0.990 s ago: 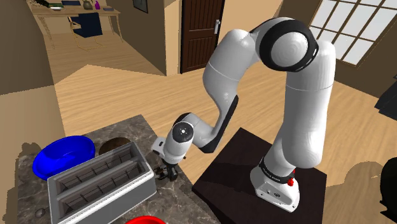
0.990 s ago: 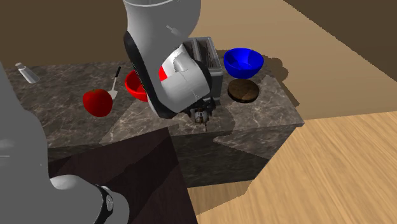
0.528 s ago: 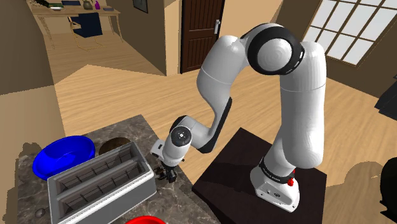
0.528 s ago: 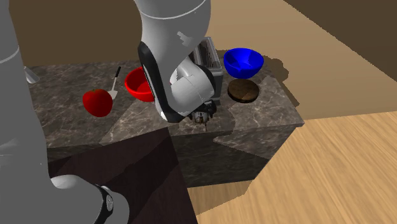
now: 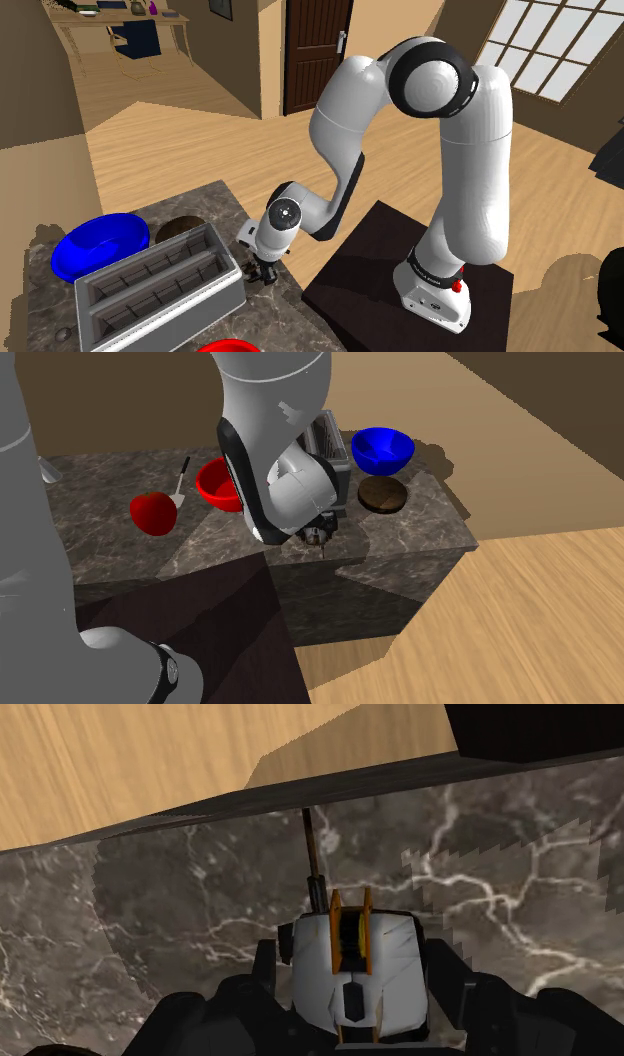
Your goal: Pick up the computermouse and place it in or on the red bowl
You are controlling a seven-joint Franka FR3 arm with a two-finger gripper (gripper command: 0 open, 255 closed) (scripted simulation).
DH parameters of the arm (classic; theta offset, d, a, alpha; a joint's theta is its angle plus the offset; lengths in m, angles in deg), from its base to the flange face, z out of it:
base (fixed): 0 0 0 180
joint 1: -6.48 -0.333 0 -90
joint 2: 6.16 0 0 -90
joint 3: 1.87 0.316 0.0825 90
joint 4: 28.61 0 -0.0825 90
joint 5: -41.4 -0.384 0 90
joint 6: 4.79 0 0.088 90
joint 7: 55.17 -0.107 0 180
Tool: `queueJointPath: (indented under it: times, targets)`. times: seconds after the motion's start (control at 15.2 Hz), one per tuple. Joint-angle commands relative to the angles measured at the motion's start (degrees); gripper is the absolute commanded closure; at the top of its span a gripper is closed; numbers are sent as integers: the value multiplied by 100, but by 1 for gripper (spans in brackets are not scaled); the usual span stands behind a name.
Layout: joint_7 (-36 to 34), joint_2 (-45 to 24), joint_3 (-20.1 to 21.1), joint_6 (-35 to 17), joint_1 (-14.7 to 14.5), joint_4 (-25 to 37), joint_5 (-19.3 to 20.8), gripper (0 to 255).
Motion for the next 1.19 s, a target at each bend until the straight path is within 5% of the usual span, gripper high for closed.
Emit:
queueJointPath:
  times: [0.0, 0.33, 1.12]
  targets:
    - [0, 1, 0, 0, 0, 0, 0, 255]
    - [-2, -1, -1, 0, -1, 2, 2, 255]
    - [1895, 1147, 819, 179, 642, -662, -2097, 255]
